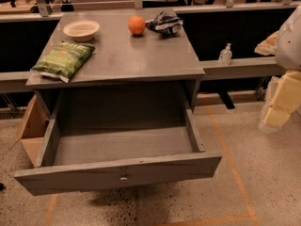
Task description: Place blue chip bag into top drawer
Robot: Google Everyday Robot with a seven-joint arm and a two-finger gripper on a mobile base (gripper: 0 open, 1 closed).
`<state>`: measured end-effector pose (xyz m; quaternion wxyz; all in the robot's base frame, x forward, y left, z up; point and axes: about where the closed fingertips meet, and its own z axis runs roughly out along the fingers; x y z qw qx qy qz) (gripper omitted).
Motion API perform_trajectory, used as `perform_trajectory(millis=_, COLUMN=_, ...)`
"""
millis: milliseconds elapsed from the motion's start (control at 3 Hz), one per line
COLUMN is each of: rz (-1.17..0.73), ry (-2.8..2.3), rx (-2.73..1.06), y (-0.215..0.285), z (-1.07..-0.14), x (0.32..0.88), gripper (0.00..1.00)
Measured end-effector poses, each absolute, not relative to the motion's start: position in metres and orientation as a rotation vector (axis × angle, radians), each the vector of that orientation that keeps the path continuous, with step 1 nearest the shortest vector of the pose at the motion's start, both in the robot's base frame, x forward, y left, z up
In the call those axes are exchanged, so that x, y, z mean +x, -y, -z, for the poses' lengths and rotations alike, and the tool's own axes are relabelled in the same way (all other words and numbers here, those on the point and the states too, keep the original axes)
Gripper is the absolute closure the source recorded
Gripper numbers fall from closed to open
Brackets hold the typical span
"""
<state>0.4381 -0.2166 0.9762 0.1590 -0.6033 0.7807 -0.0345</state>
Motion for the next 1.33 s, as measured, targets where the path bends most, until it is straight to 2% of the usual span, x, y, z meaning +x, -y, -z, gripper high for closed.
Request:
perform_trajectory(millis=333, rz=0.099, ry=-2.232, rx=-1.724, y=0.217, z=-0.976, x=0.438, gripper=0.00)
perform_trajectory(millis=667, rz=0.082, ry=-2.209, rx=-1.659, y=0.214, z=-0.975, x=0.470, gripper=0.00)
perform_trajectory(millis=1333, rz=0.000, ry=-2.015, rx=-1.434, y=0.200, z=-0.981, x=0.606, gripper=0.00)
